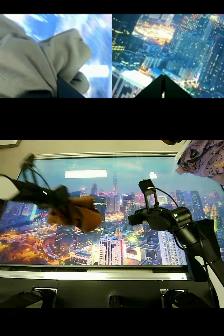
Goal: Fold the clothes and pants, and hang the long-sleeved shirts on hangers.
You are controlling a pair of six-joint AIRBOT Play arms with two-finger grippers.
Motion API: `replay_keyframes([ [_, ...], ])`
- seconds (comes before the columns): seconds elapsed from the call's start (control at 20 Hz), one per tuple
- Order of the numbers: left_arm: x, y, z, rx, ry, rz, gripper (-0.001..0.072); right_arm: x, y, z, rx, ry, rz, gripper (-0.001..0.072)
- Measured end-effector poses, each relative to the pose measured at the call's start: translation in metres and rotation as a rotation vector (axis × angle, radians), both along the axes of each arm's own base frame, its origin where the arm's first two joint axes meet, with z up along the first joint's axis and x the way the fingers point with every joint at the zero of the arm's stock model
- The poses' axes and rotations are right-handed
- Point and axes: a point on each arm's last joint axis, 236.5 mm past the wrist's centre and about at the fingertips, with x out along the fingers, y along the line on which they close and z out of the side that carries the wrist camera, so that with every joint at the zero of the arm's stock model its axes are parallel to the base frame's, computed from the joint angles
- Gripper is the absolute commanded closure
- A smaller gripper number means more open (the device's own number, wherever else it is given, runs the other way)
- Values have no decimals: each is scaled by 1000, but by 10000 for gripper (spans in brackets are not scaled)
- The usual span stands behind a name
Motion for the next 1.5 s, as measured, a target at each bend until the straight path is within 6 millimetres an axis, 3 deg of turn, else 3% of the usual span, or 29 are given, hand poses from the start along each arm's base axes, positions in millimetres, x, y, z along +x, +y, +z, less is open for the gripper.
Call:
replay_keyframes([
  [0.15,-43,-56,-42,-22,85,-77,687,0,0,0,0,0,0,679],
  [0.2,-53,-67,-60,-24,116,-81,604,0,0,0,0,0,0,679],
  [0.25,-62,-76,-81,-27,148,-73,324,0,0,0,0,0,0,679],
  [0.3,-70,-81,-99,-29,182,-58,124,0,0,0,0,0,0,679],
  [0.4,-78,-83,-119,-43,224,-28,92,0,0,0,1,0,0,679],
  [0.5,-74,-77,-117,-68,225,-7,92,0,0,0,3,-2,-1,678],
  [0.65,-53,-48,-86,-92,165,26,95,-3,1,2,21,13,-14,679],
  [0.8,-26,-3,-52,-93,69,73,95,-16,-4,-6,8,83,-30,679],
  [1.0,-2,60,-35,-71,2,176,99,-42,-11,-22,-27,212,-36,672],
  [1.05,3,74,-34,-68,-4,204,99,-48,-13,-26,-34,239,-40,558],
  [1.1,7,88,-33,-61,-11,233,98,-52,-14,-30,-35,260,-50,388],
  [1.25,18,122,-37,-38,-20,304,94,-55,-16,-46,4,304,-107,378],
  [1.4,24,148,-49,-17,-1,349,94,-57,-11,-81,148,425,-186,378],
  [1.5,26,160,-60,-3,30,366,95,-65,3,-106,266,547,-181,258],
])
